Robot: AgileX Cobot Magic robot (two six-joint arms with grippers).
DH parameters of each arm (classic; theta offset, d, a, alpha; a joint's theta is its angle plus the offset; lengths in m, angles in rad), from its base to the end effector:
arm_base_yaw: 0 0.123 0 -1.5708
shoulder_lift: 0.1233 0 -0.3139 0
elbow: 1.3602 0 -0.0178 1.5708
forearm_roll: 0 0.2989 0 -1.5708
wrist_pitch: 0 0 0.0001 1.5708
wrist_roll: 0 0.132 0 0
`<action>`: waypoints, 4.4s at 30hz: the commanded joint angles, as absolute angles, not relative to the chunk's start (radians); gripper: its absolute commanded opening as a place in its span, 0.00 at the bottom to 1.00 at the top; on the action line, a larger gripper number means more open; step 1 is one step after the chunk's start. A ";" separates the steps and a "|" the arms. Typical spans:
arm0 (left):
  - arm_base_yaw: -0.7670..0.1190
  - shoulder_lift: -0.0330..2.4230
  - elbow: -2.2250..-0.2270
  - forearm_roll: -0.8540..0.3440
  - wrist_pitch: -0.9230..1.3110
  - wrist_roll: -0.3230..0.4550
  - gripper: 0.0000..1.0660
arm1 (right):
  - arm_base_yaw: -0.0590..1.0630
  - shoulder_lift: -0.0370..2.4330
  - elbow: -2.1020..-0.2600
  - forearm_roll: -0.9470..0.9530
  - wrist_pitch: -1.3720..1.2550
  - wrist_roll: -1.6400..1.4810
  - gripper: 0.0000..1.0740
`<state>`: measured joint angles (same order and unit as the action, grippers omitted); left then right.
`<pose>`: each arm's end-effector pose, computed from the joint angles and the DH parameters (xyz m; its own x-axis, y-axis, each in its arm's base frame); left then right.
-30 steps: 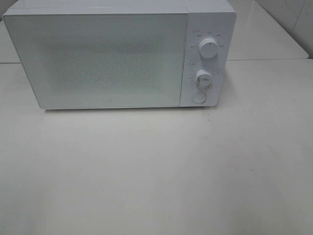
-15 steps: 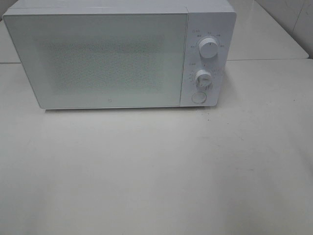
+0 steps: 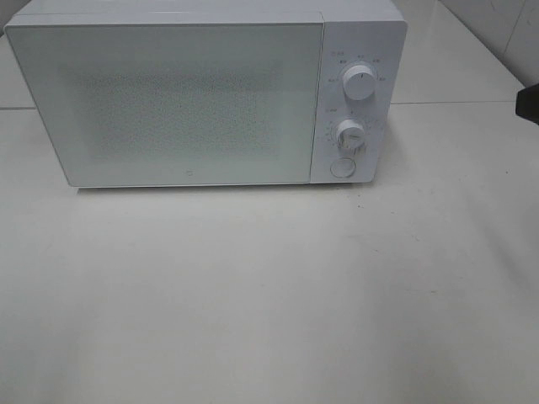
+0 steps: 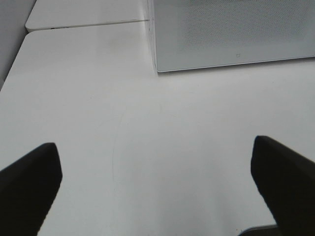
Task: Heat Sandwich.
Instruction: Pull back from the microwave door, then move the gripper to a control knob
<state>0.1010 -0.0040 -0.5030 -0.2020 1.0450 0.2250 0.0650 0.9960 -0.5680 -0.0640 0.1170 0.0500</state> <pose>0.0456 -0.0184 0.2868 -0.4152 0.0789 -0.9063 0.1084 0.9934 0.0369 0.2686 0.0165 0.2640 -0.4399 -0.0422 -0.8970 -0.0642 0.9978 -0.0155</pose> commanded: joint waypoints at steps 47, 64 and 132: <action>0.106 -0.030 -0.502 -0.205 1.035 0.221 0.95 | 0.731 1.539 -0.274 0.793 -1.204 -0.292 0.71; 0.106 -0.030 -0.502 -0.205 1.035 0.221 0.95 | 0.853 1.723 -0.403 0.904 -1.219 -0.342 0.71; 0.106 -0.030 -0.502 -0.202 1.035 0.221 0.95 | 0.581 2.067 -0.790 0.638 -1.121 -0.256 0.69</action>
<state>0.1010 -0.0040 -0.5030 -0.2020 1.0450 0.2250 0.5880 2.0710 -0.7770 0.6640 -1.0940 -0.2580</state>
